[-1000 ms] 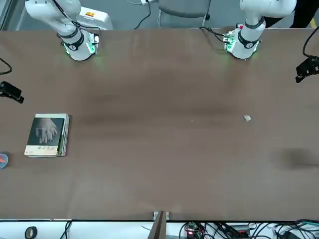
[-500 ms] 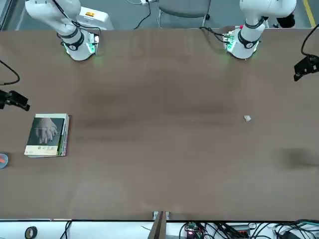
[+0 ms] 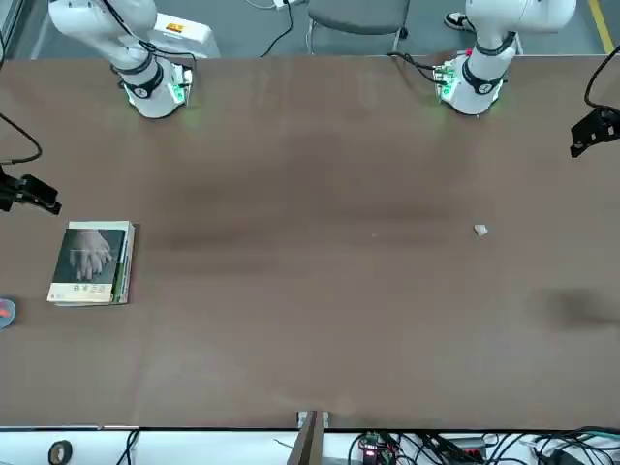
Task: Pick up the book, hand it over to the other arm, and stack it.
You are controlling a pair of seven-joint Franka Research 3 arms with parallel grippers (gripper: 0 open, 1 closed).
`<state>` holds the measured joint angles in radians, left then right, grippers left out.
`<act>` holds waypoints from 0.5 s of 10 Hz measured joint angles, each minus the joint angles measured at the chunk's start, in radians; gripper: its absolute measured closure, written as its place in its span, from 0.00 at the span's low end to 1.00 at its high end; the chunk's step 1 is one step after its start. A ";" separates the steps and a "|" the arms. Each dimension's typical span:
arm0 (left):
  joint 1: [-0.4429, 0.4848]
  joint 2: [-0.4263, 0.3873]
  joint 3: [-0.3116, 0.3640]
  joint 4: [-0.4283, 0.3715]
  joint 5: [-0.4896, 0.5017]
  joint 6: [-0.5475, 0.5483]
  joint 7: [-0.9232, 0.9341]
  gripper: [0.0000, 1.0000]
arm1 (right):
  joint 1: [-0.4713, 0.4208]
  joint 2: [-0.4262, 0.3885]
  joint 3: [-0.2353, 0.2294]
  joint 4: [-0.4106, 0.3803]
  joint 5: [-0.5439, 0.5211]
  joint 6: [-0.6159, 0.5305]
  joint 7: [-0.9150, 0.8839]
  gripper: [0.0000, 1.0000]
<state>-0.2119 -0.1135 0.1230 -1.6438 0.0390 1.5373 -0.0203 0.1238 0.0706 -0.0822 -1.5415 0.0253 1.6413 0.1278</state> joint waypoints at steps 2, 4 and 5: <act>0.000 0.000 0.000 0.001 0.000 0.000 0.000 0.00 | 0.000 -0.004 0.003 0.000 0.000 -0.003 0.000 0.00; 0.000 0.000 0.000 0.001 0.000 0.000 0.000 0.00 | 0.000 -0.008 0.005 0.000 0.000 -0.003 0.000 0.00; 0.000 0.000 0.000 0.001 0.000 0.000 0.000 0.00 | 0.000 -0.010 0.006 0.000 0.000 -0.002 0.000 0.00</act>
<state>-0.2123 -0.1135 0.1228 -1.6429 0.0390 1.5373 -0.0202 0.1239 0.0610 -0.0757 -1.5411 0.0252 1.6390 0.1278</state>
